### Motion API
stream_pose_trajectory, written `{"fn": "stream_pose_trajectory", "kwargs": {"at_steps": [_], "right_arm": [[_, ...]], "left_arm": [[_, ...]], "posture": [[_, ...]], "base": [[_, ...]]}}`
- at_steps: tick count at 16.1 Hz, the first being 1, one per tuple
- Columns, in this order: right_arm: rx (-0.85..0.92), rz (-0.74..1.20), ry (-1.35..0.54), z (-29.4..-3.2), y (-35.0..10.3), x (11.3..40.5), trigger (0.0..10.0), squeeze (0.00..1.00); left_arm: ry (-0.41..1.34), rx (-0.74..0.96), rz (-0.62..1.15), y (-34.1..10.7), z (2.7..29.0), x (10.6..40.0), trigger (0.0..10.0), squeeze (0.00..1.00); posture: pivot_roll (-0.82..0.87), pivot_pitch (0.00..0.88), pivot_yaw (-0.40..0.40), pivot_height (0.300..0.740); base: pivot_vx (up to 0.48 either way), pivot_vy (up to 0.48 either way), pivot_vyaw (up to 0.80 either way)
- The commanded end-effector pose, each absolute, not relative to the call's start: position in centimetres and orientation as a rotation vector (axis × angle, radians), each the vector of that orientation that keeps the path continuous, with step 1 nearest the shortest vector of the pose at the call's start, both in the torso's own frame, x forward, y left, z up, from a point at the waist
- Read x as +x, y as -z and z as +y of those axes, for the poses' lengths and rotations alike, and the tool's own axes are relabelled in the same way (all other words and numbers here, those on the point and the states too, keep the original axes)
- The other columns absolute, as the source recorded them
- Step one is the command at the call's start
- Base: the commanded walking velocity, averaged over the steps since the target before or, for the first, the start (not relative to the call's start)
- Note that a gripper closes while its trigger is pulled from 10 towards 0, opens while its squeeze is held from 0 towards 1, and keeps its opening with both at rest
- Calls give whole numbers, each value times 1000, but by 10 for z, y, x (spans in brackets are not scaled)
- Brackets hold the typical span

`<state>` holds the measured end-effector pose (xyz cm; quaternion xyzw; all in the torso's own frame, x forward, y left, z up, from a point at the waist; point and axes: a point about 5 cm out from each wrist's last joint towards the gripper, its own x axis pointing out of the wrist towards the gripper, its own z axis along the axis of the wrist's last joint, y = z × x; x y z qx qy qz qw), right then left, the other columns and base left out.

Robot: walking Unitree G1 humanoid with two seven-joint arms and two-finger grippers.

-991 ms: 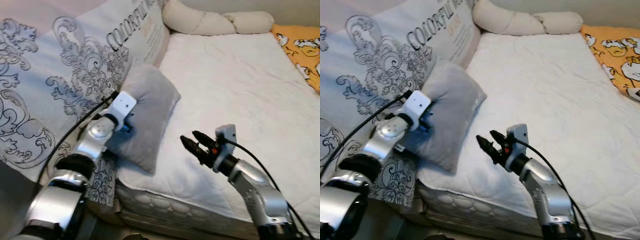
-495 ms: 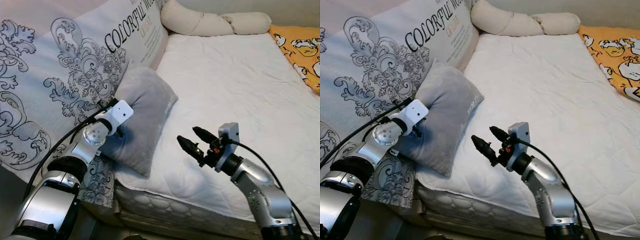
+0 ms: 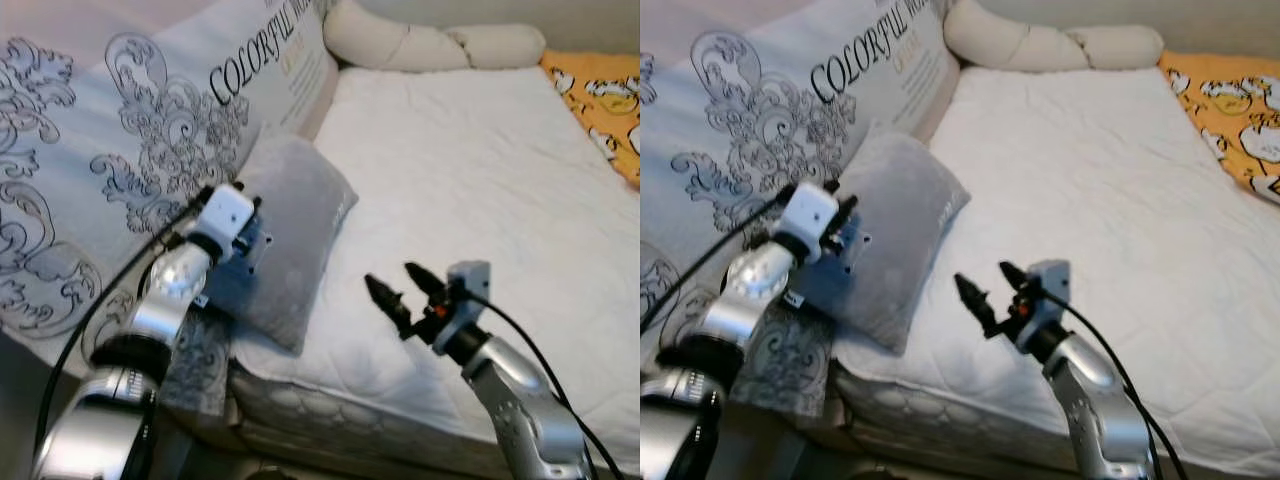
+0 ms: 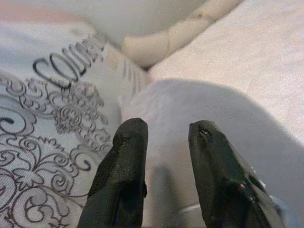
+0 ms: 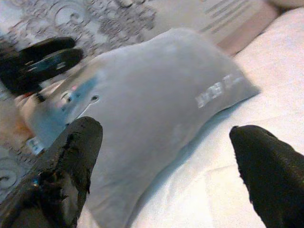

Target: Clean up the room

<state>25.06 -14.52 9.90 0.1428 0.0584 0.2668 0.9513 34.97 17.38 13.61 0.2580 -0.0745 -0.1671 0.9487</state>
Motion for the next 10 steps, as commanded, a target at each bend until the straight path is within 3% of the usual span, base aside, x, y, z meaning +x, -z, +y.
{"fn": "stream_pose_trajectory", "kwargs": {"at_steps": [1, 3, 5, 10], "right_arm": [[301, 87, -507, -148, -105, 250, 10000, 1000], [320, 65, -431, -153, -107, 251, 10000, 1000], [282, 43, -228, -163, -107, 253, 10000, 1000], [161, 70, -79, -170, -103, 248, 10000, 1000]], "left_arm": [[356, 496, -199, -148, 174, 348, 10000, 1000], [365, 295, -186, -148, 169, 340, 10000, 1000], [369, 41, -130, -133, 161, 309, 10000, 1000], [299, -51, -46, -123, 166, 269, 10000, 1000]], "posture": [[21, 0, 80, 740], [26, 0, 67, 740], [26, 0, 36, 740], [30, 0, 13, 740]], "base": [[0, 0, 0], [0, 0, 0], [0, 0, 0], [0, 0, 0]]}}
